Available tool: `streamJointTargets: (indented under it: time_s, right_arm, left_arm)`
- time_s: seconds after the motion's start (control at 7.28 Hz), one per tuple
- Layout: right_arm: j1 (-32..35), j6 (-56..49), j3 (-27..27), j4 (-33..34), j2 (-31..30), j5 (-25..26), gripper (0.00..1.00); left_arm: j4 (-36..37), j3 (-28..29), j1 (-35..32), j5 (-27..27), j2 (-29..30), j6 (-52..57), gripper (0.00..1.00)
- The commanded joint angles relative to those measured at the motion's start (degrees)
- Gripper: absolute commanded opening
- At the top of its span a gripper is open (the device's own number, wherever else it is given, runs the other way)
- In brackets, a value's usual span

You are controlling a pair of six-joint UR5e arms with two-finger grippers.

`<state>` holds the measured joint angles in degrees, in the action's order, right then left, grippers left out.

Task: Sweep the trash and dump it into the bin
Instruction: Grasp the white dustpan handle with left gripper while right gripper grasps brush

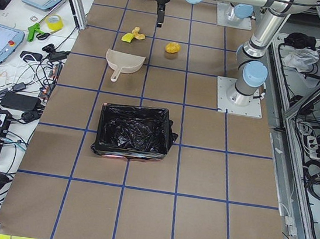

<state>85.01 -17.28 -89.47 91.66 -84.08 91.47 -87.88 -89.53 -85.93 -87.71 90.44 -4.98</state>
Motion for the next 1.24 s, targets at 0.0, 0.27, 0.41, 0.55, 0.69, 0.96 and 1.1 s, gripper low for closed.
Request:
streamJointTargets:
  time_s: [0.0, 0.27, 0.41, 0.55, 0.69, 0.96, 1.1]
  right_arm:
    - [-7.99, -14.39, -2.54, 5.42, 4.35, 3.77, 0.99]
    - [-13.71, -25.13, -8.15, 13.51, 7.34, 4.94, 0.96]
    - [-15.74, -30.21, -11.49, 17.46, 8.57, 4.94, 0.93]
    - [-17.24, -33.05, -14.31, 21.85, 9.11, 5.03, 0.92]
    - [-17.69, -35.51, -15.81, 24.07, 9.55, 5.12, 0.91]
    - [-17.78, -36.15, -16.09, 24.35, 11.13, 6.6, 0.86]
    - [-17.78, -36.24, -16.09, 24.35, 11.83, 7.22, 0.82]
  left_arm:
    - [0.52, -2.47, 5.84, -0.27, 1.76, -5.08, 1.0]
    - [11.6, -4.15, 7.27, -0.62, 3.25, -25.5, 1.0]
    - [14.47, -5.99, 7.44, -0.71, 4.21, -29.26, 1.0]
    - [21.02, -7.4, 7.79, -0.97, 5.96, -32.78, 1.0]
    - [25.7, -8.46, 7.8, -0.89, 8.16, -39.6, 1.0]
    - [26.18, -7.24, 7.8, -1.15, 11.15, -50.68, 1.0]
    - [26.27, -6.45, 7.8, -1.24, 12.64, -54.92, 1.0]
